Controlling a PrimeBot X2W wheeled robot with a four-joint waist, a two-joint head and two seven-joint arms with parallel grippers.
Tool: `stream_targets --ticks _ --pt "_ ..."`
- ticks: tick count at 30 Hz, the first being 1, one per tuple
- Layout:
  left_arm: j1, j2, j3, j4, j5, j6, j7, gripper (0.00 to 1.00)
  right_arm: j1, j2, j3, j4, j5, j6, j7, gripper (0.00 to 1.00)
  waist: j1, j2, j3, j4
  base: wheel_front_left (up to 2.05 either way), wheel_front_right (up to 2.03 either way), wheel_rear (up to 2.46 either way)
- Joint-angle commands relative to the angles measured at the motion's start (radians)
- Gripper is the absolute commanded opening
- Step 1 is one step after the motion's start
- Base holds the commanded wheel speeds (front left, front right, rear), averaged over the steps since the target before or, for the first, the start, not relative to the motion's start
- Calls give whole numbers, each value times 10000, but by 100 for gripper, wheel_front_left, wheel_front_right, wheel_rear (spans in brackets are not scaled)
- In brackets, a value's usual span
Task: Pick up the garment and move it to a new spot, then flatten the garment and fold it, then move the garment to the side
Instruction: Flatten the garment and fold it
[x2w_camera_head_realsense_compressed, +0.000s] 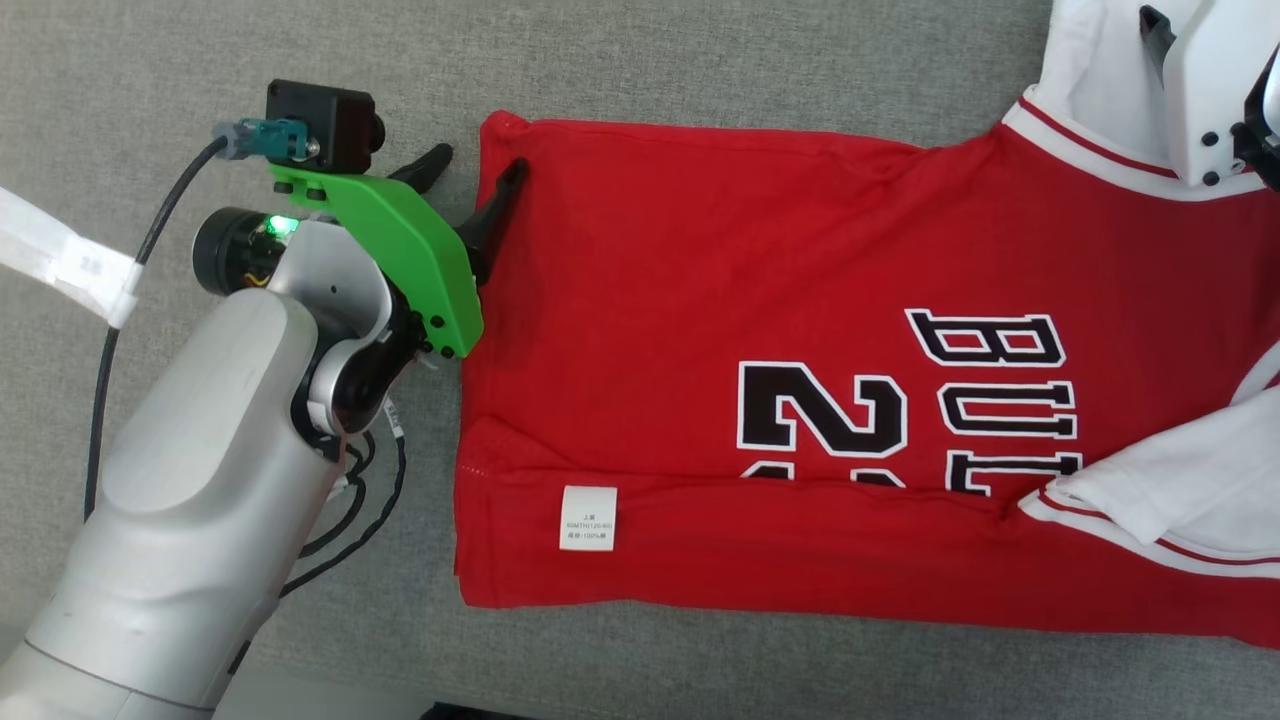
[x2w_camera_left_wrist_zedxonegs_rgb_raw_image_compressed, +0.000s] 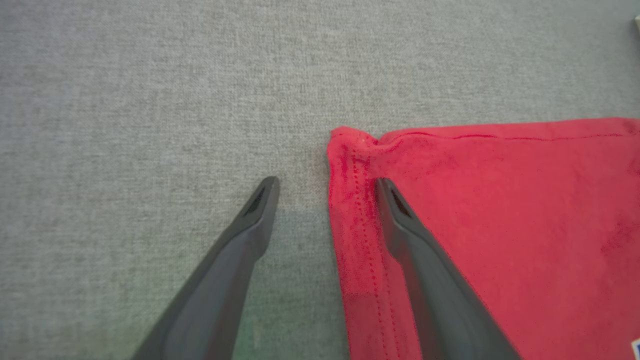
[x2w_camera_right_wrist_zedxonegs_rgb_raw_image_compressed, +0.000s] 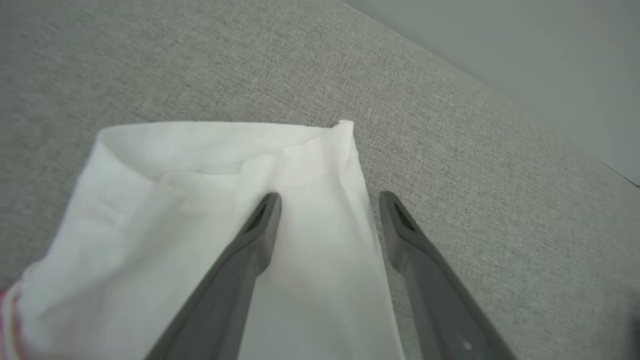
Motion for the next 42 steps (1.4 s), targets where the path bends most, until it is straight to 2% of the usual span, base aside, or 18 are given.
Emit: stream_targets --ticks 1,7,8,9,10,11,12,18,24,28,33,42 --pt "-124 -104 -90 257 11 -67 -5 100 -138 -42 102 154 106 -8 85 100 -2 0 156 121 0 0 0" --pt "-472 -528 -265 827 -185 -591 15 100 -329 184 282 697 223 -4 282 100 -2 0 121 9 0 0 0" --pt "-531 -565 -341 921 -149 -685 65 95 -350 216 305 767 204 -4 294 100 -2 0 113 -13 0 0 0" --pt "-569 -607 -369 992 -136 -727 69 76 -369 240 315 823 186 -4 282 94 -2 0 110 -30 0 0 0" --pt "-609 -651 -402 1068 -161 -802 71 22 -416 278 277 887 155 -4 233 41 -2 0 106 -52 0 0 0" --pt "-608 -690 -448 1120 -232 -894 134 0 -453 314 203 921 145 -4 131 5 -2 0 101 -69 0 0 0" --pt "-592 -729 -424 1158 -349 -946 164 0 -504 344 103 942 104 -5 44 0 -2 0 109 -86 0 0 0" --pt "-744 -581 -80 943 -605 -1082 -150 0 -890 543 -517 544 428 -10 -964 0 -2 0 152 -241 0 0 0" --pt "-24 -63 371 -96 -853 -1019 -579 0 43 529 -1004 -739 1336 -10 -2052 0 -2 0 -420 -654 0 0 0" --pt "950 408 560 -1313 -985 -722 -746 0 1426 490 -1316 -1864 1899 -8 -2423 0 -2 0 -1156 -1038 0 0 0" --pt "2387 1044 826 -3142 -1265 -94 -659 0 3571 497 -1845 -3324 2400 -7 -2472 0 -2 0 -2063 -1499 0 0 0" --pt "4643 1955 1069 -5504 -1541 1016 -465 0 6650 1146 -2789 -5244 2758 -5 -2426 0 -2 0 -3001 -1973 0 0 0"
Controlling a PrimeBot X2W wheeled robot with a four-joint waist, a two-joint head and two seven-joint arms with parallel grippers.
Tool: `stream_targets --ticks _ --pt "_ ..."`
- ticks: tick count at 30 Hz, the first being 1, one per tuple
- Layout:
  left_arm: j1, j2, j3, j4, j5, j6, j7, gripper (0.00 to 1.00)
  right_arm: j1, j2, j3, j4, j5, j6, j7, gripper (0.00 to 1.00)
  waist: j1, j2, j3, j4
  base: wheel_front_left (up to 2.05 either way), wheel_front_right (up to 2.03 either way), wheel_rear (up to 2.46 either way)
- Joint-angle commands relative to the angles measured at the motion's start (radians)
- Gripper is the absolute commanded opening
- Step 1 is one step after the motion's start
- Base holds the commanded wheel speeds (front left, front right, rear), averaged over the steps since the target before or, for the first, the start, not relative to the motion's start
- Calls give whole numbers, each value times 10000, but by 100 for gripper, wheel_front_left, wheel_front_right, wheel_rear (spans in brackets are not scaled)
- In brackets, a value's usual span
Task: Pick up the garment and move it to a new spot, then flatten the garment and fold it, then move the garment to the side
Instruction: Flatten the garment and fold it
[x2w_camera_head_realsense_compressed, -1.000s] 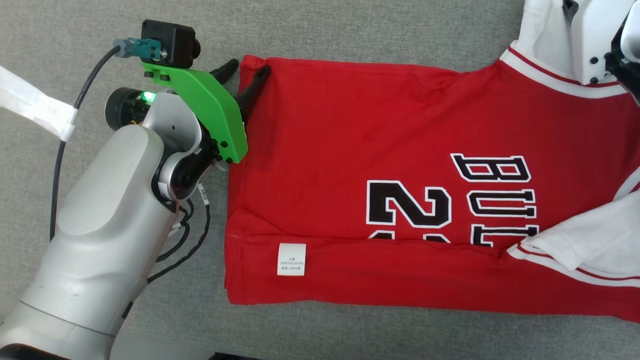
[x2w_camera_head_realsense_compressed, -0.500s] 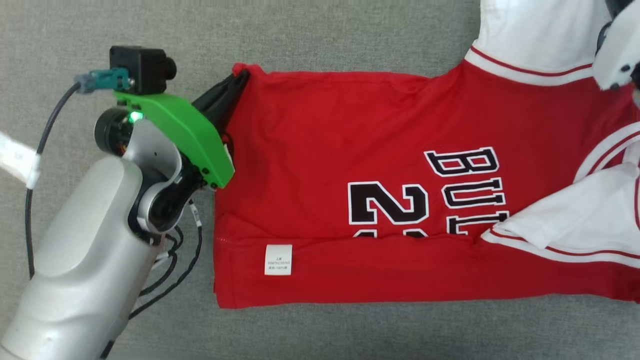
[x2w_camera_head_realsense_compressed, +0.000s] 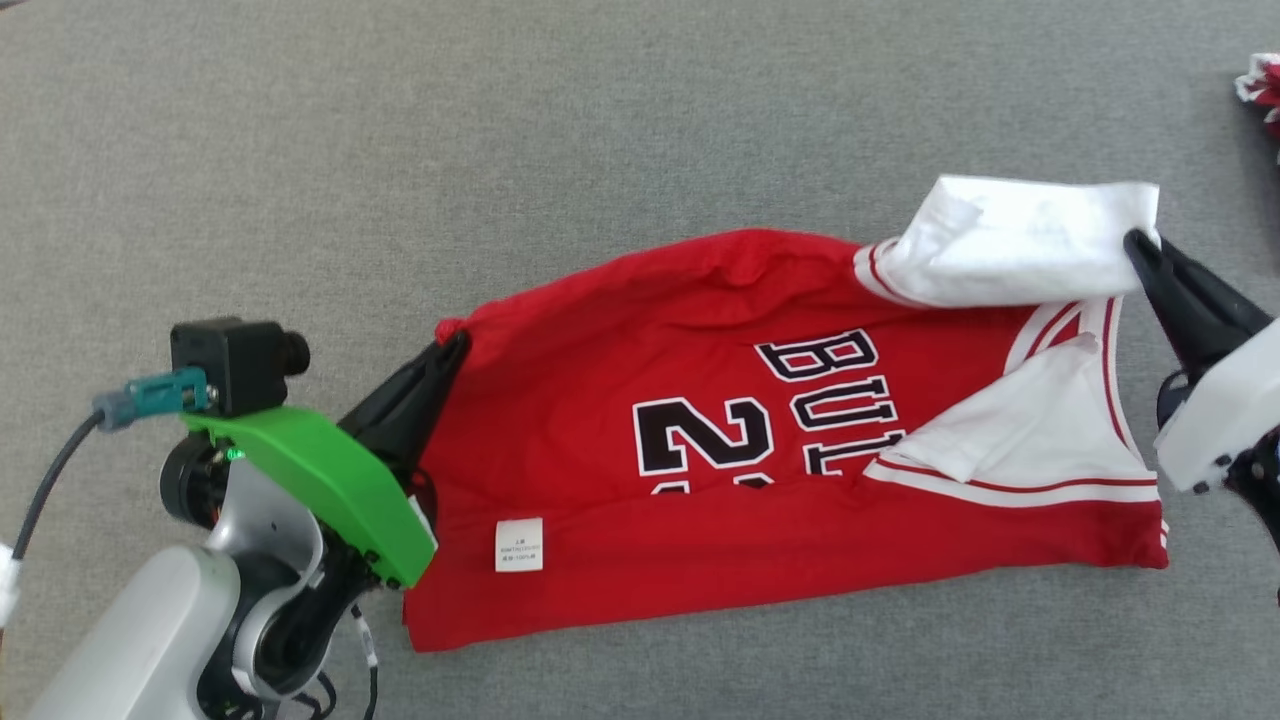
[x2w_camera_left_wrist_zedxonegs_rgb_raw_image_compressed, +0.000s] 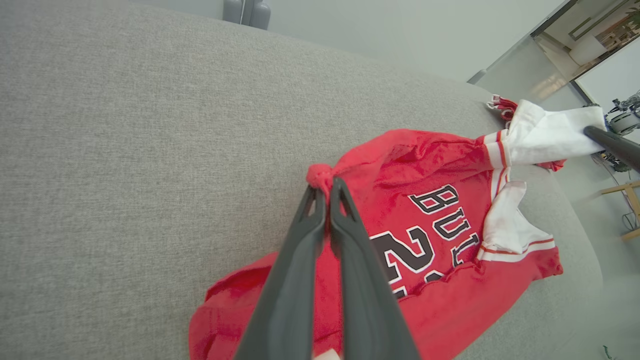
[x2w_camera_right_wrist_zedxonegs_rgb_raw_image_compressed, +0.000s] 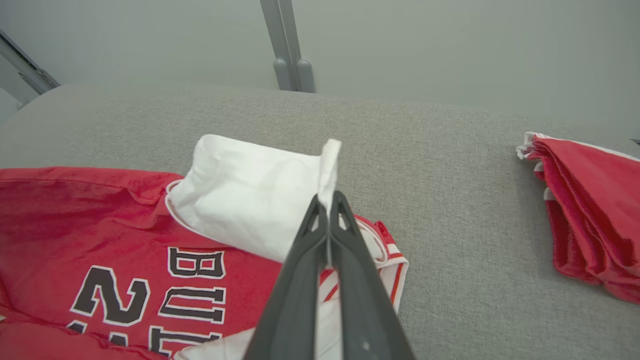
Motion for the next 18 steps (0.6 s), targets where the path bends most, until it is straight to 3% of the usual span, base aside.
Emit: stream_targets --ticks 1,7,12,13,14,15,16,17,18 --pt "477 147 78 -183 -84 166 -61 0 497 151 -129 -217 61 -1 -52 0 0 -1 -581 -498 0 0 0" --pt "1778 388 279 -480 -280 597 -393 0 2005 729 -628 -567 202 -1 -312 0 0 -1 -685 -591 0 0 0" --pt "2344 203 144 143 -124 729 -794 0 2644 1040 -423 132 4 -1 -715 0 0 -1 -650 -561 0 0 0" --pt "2410 163 115 318 -66 757 -869 6 2686 1103 -338 286 -8 -1 -789 38 0 -1 -656 -550 0 0 0" --pt "2490 139 28 537 60 775 -945 24 2718 1105 -235 434 -56 0 -880 76 0 -1 -682 -527 0 0 0" --pt "2549 118 -16 704 108 788 -1006 39 2760 1091 -175 551 -69 0 -928 100 0 -1 -698 -511 0 0 0" --pt "2620 77 -12 941 128 821 -1099 77 2834 1103 -111 701 -22 -1 -967 100 0 -1 -725 -488 0 0 0" --pt "2636 57 36 1125 160 843 -1216 100 2887 1066 -31 770 10 0 -973 100 0 -1 -748 -467 0 0 0" --pt "2622 74 98 1391 314 878 -1406 100 2917 1032 -12 832 56 0 -1009 100 0 -1 -792 -430 0 0 0"
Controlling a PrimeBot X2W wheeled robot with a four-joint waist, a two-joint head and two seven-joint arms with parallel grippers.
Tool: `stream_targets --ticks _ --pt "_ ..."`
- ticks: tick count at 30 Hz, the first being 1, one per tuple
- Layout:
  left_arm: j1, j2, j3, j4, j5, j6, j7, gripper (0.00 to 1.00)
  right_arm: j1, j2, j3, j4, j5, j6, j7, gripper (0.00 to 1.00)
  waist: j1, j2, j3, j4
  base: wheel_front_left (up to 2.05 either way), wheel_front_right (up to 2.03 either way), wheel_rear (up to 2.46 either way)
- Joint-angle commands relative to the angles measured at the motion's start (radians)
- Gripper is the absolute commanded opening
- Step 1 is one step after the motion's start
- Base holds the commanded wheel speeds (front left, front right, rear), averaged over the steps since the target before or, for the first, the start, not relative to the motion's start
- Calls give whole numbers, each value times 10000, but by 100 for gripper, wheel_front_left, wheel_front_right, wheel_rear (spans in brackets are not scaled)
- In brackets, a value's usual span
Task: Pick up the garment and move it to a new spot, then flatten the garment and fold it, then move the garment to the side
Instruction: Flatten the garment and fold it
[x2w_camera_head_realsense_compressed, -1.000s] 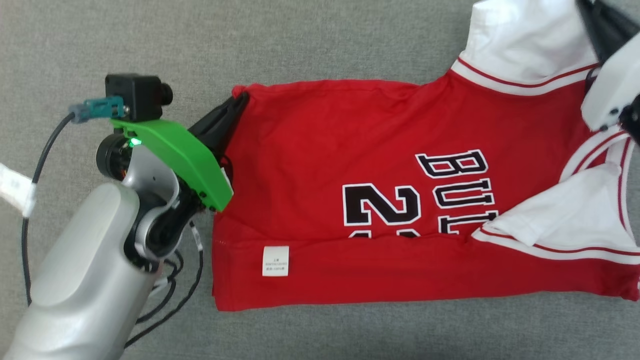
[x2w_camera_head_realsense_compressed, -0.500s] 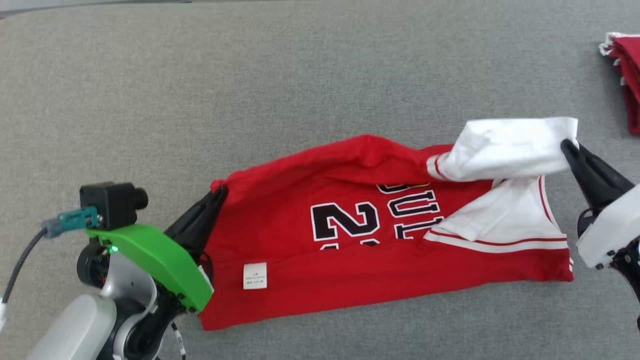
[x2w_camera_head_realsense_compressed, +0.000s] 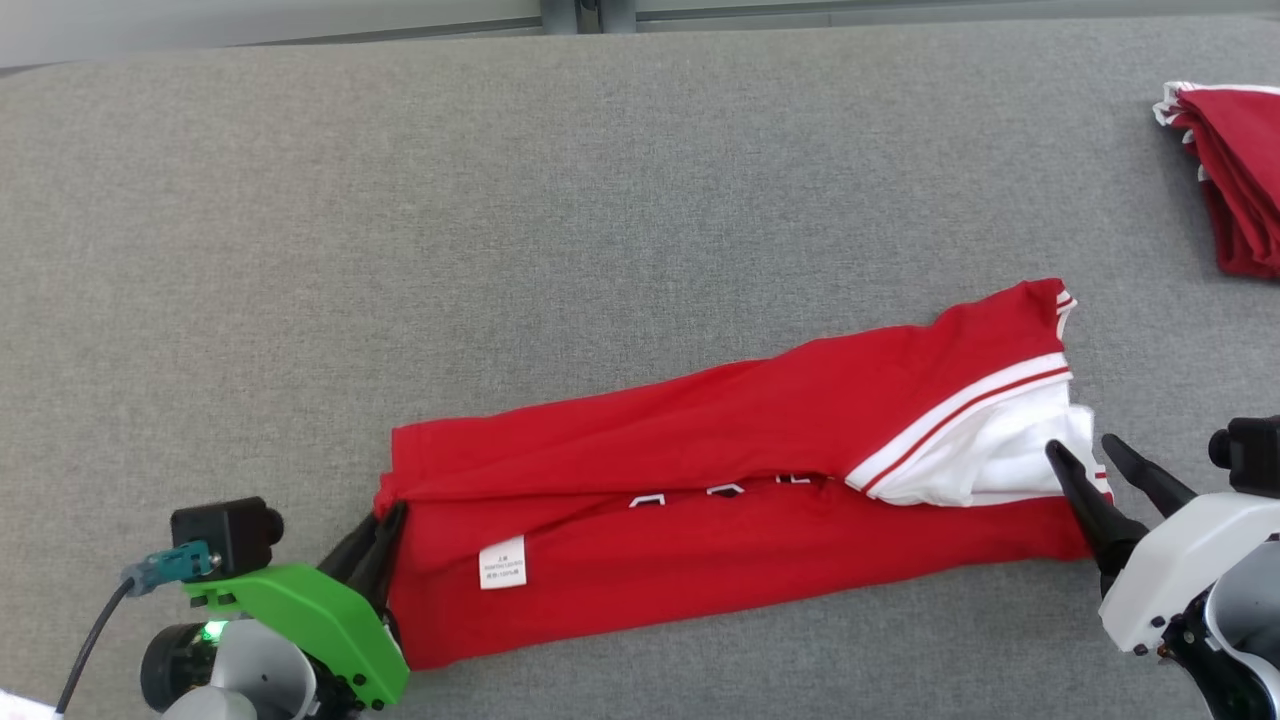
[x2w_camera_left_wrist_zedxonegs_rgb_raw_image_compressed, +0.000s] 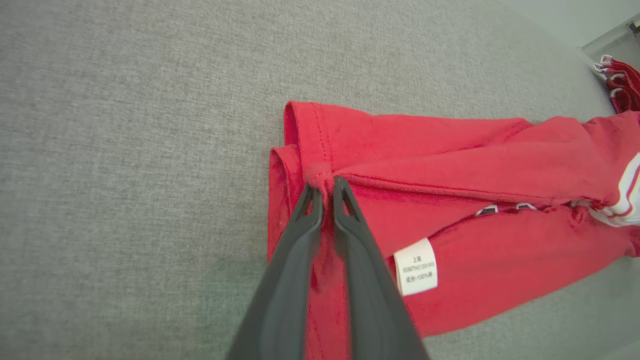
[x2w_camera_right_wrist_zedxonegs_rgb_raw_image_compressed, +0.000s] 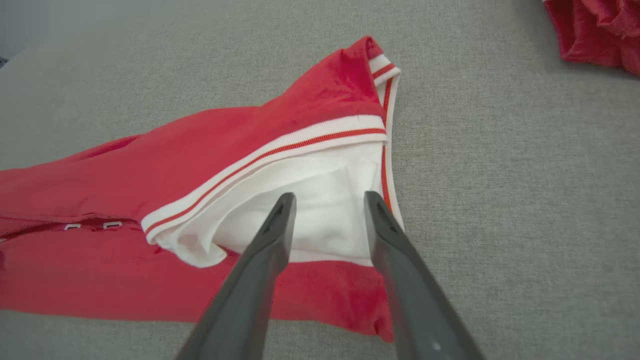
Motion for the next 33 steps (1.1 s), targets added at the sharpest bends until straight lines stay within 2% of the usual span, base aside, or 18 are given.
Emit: stream_targets --ticks 1,7,11,14,20,24,29,30,31,32,33 --pt "70 62 84 296 272 52 -194 100 121 -32 -36 52 116 1 -90 100 1 0 -84 65 0 0 0" --pt "157 -211 534 1141 631 351 -1508 100 134 -52 -482 -210 470 1 -49 100 1 0 -272 104 0 0 0" --pt "303 -553 851 1249 780 495 -2525 100 -69 -305 -807 -59 199 2 486 100 1 0 -236 94 0 0 0" --pt "418 -831 777 1279 998 450 -3217 100 -423 -662 -556 387 -145 1 1108 100 1 0 -88 134 0 0 0" --pt "513 -1493 645 1591 1882 385 -4176 100 -1419 -781 -173 1910 -540 1 1764 100 1 0 184 512 0 0 0" --pt "576 -2008 652 1714 2582 126 -4313 100 -1973 -743 -132 2952 -426 1 1936 100 1 0 263 856 0 0 0" --pt "812 -2913 1486 1363 4136 -282 -4310 100 -2252 -483 -63 4051 16 4 2066 100 1 0 203 1228 0 0 0" --pt "987 -3243 1796 1331 4673 -605 -4310 100 -2249 -282 122 4337 437 36 2163 100 1 0 124 1335 0 0 0" --pt "1112 -3487 2028 1339 4800 -756 -4313 100 -2232 -255 237 4436 691 42 2168 44 1 0 79 1378 0 0 0" --pt "1211 -3641 2230 1367 5024 -937 -4313 100 -2217 -215 257 4517 951 44 2103 2 1 0 18 1405 0 0 0" --pt "1294 -3739 2367 1410 5187 -1071 -4314 100 -2214 -210 221 4570 1156 44 2088 0 1 0 -37 1418 0 0 0"
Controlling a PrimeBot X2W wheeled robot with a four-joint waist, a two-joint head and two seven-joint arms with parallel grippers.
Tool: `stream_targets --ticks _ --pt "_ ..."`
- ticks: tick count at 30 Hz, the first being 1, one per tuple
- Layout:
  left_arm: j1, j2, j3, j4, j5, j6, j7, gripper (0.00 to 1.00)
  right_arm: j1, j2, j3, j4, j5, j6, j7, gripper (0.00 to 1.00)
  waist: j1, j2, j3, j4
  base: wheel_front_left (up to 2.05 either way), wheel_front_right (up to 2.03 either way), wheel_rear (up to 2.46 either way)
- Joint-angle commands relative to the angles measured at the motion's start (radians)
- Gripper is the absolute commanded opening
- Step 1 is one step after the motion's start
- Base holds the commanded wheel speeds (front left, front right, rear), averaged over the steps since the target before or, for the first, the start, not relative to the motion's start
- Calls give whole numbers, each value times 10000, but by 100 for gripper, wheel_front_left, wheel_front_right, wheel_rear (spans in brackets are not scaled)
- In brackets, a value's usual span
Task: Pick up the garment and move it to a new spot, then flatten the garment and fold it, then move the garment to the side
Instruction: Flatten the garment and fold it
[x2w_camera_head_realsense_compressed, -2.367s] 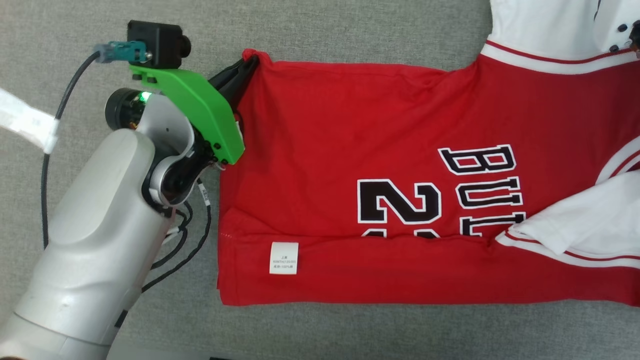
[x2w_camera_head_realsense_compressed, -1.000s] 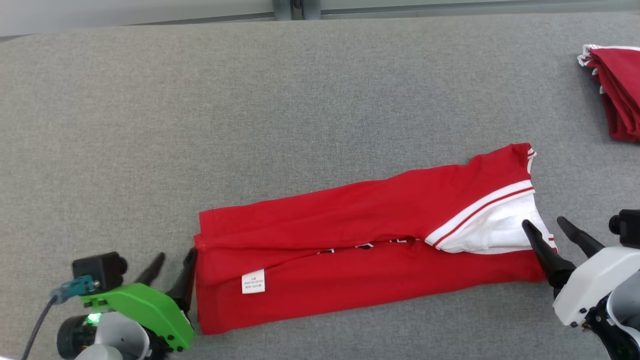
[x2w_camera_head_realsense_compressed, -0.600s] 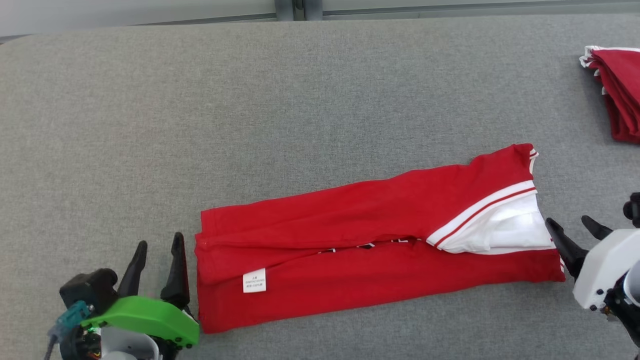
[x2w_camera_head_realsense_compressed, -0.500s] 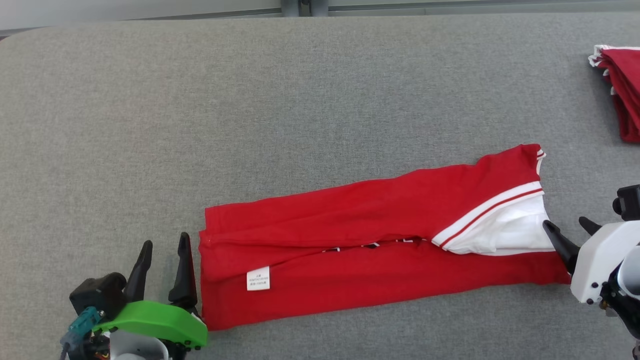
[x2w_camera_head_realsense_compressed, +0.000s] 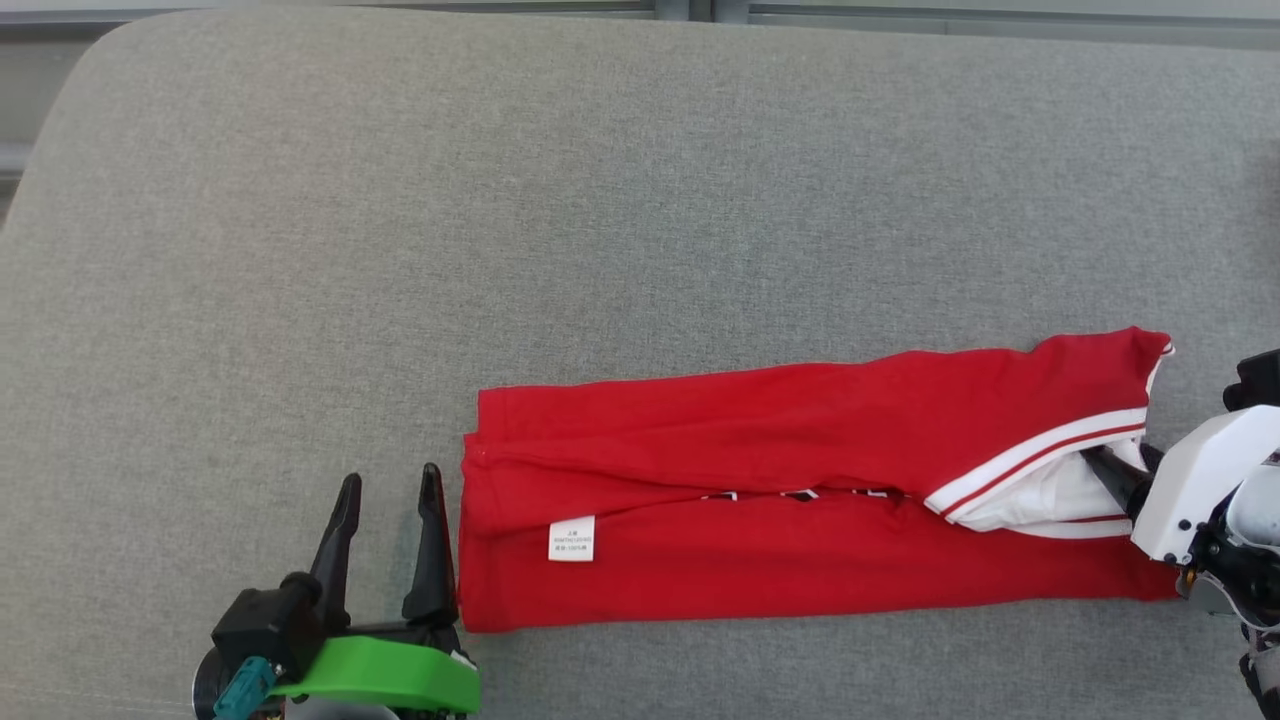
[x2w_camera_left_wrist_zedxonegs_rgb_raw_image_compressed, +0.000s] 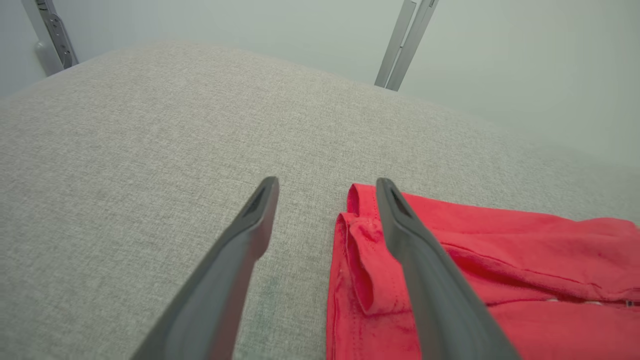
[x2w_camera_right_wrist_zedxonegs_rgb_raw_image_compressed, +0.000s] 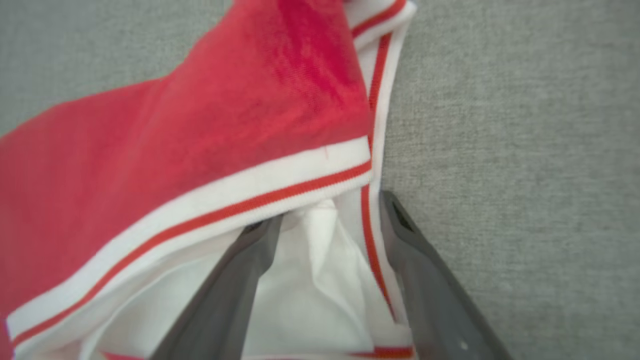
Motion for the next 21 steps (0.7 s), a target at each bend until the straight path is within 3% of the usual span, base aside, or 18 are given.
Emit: stream_targets --ticks 1,6,13,17,21 --pt "226 -136 275 58 270 -185 -44 100 150 379 194 287 469 94 41 0 1 -1 -195 89 0 0 0" --pt "568 -536 1049 76 862 -761 -43 100 -345 -308 -1273 407 944 45 -357 0 1 -1 -490 67 0 0 0" --pt "926 -768 1547 323 1361 -1295 -44 100 -302 -1671 -3318 -114 683 54 523 0 1 -1 -1023 188 0 0 0" --pt "1216 -800 1733 475 1280 -1328 -45 100 -52 -2024 -3130 -1511 1247 52 1564 0 1 -1 -1470 161 0 0 0" --pt "1329 -803 1559 479 960 -1180 -45 100 186 -1940 -1884 -3135 1987 54 2723 0 1 -1 -1697 57 0 0 0"
